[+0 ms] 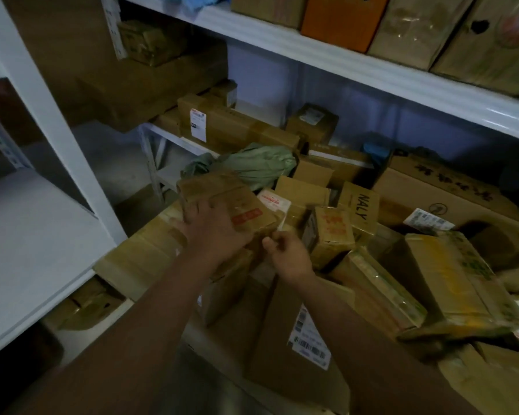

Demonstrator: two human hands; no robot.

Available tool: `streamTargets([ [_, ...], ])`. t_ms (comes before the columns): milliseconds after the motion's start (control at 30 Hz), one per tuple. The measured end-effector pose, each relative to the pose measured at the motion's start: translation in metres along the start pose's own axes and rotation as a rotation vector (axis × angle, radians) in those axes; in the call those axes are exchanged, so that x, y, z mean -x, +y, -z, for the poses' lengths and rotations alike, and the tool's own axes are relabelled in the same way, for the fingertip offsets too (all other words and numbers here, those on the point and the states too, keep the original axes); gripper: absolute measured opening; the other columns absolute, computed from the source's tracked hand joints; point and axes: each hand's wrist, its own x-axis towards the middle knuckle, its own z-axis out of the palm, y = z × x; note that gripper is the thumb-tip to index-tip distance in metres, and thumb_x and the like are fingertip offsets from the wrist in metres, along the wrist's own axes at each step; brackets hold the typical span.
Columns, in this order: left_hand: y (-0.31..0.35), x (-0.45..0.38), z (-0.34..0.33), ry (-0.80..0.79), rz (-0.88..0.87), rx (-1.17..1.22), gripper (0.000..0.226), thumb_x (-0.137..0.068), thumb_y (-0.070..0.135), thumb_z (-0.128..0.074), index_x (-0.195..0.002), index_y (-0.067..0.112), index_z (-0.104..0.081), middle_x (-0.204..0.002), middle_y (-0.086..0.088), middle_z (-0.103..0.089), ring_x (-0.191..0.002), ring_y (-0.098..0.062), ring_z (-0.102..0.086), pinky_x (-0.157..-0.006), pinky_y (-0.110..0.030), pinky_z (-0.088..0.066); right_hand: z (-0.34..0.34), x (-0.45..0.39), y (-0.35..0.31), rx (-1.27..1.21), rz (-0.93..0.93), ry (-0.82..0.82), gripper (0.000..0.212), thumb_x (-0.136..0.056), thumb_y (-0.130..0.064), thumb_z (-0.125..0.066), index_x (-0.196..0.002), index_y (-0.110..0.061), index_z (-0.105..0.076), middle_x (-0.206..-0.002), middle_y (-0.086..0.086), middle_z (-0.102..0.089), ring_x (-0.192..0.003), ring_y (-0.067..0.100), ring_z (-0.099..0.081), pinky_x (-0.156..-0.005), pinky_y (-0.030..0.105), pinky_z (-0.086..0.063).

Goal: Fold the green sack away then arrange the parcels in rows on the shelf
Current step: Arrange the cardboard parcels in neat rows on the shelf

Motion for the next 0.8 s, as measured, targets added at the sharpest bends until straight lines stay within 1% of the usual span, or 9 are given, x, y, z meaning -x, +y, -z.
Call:
streamTargets([
  [133,0.044,0.002,-0.005,0.155,-0.195,-0.045,0.066,-0.086,0.049,-0.056,-0.140,0.018,-0.036,-0.151,-0.011,-0.028,-0.142,-0.031,-0.020,-0.116,-0.053,-0.014,0.056,-0.003,0.048,0.398,-0.208,0.389,0.058,-0.087,-0.040,-0.059,-0.136,-0.015,-0.042,-0.143,0.013,-0.037,-0.131,0.031,-0.037,-0.109,0.048,-0.034],
  [200,0.061,0.004,-0.016,0.134,-0.318,0.017,0.061,-0.085,0.041,-0.060,-0.137,0.017,-0.040,-0.150,-0.009,-0.031,-0.142,-0.029,-0.019,-0.116,-0.048,-0.017,0.090,0.002,0.077,0.501,-0.427,0.386,0.070,-0.085,-0.046,-0.059,-0.143,-0.020,-0.031,-0.153,0.014,-0.024,-0.143,0.032,-0.018,-0.114,0.059,-0.018],
  [267,0.077,0.009,-0.029,0.101,-0.407,0.058,0.059,-0.084,0.037,-0.063,-0.136,0.015,-0.043,-0.147,-0.009,-0.035,-0.141,-0.028,-0.023,-0.115,-0.046,-0.023,0.112,0.011,0.105,0.491,-0.598,0.253,0.083,-0.081,-0.059,-0.058,-0.148,-0.028,-0.021,-0.158,0.009,-0.014,-0.147,0.031,-0.007,-0.111,0.068,-0.008],
  [333,0.093,0.015,-0.043,0.046,-0.440,0.044,0.061,-0.085,0.037,-0.063,-0.138,0.015,-0.042,-0.146,-0.008,-0.036,-0.138,-0.026,-0.027,-0.114,-0.044,-0.026,0.117,0.022,0.122,0.399,-0.609,0.154,0.084,-0.078,-0.066,-0.055,-0.148,-0.035,-0.019,-0.157,0.006,-0.016,-0.145,0.031,-0.010,-0.109,0.070,-0.011],
  [467,0.126,0.029,-0.069,-0.102,-0.440,0.054,0.060,-0.085,0.036,-0.064,-0.138,0.018,-0.042,-0.143,-0.005,-0.038,-0.135,-0.025,-0.031,-0.115,-0.042,-0.025,0.116,0.037,0.129,0.398,-0.440,0.116,0.071,-0.085,-0.062,-0.048,-0.147,-0.038,-0.022,-0.157,0.000,-0.017,-0.144,0.030,-0.013,-0.111,0.059,-0.023],
  [567,0.150,0.040,-0.084,-0.181,-0.475,0.048,0.057,-0.087,0.034,-0.062,-0.137,0.018,-0.043,-0.143,-0.006,-0.039,-0.134,-0.026,-0.032,-0.114,-0.041,-0.027,0.126,0.049,0.133,0.239,-0.293,0.103,0.052,-0.089,-0.040,-0.056,-0.139,-0.029,-0.044,-0.147,0.002,-0.035,-0.133,0.026,-0.036,-0.105,0.038,-0.039],
  [633,0.167,0.048,-0.094,-0.223,-0.510,0.058,0.056,-0.088,0.033,-0.062,-0.139,0.019,-0.042,-0.144,-0.004,-0.037,-0.136,-0.025,-0.030,-0.115,-0.042,-0.026,0.143,0.062,0.142,0.128,-0.225,0.254,0.035,-0.090,-0.023,-0.058,-0.124,-0.023,-0.059,-0.132,0.002,-0.048,-0.117,0.021,-0.051,-0.094,0.028,-0.044],
  [733,0.193,0.063,-0.110,-0.262,-0.554,0.069,0.055,-0.090,0.030,-0.059,-0.141,0.023,-0.040,-0.149,0.000,-0.033,-0.139,-0.024,-0.027,-0.115,-0.043,-0.028,0.180,0.085,0.161,0.250,-0.350,0.579,0.037,-0.090,-0.030,-0.056,-0.126,-0.025,-0.055,-0.134,0.006,-0.046,-0.120,0.026,-0.048,-0.102,0.040,-0.042],
  [800,0.210,0.073,-0.121,-0.304,-0.577,0.081,0.052,-0.093,0.024,-0.056,-0.142,0.024,-0.040,-0.151,0.003,-0.031,-0.140,-0.022,-0.027,-0.115,-0.043,-0.028,0.202,0.096,0.185,0.330,-0.622,0.582,0.049,-0.087,-0.043,-0.055,-0.133,-0.025,-0.046,-0.139,0.011,-0.039,-0.129,0.032,-0.039,-0.107,0.051,-0.031],
])
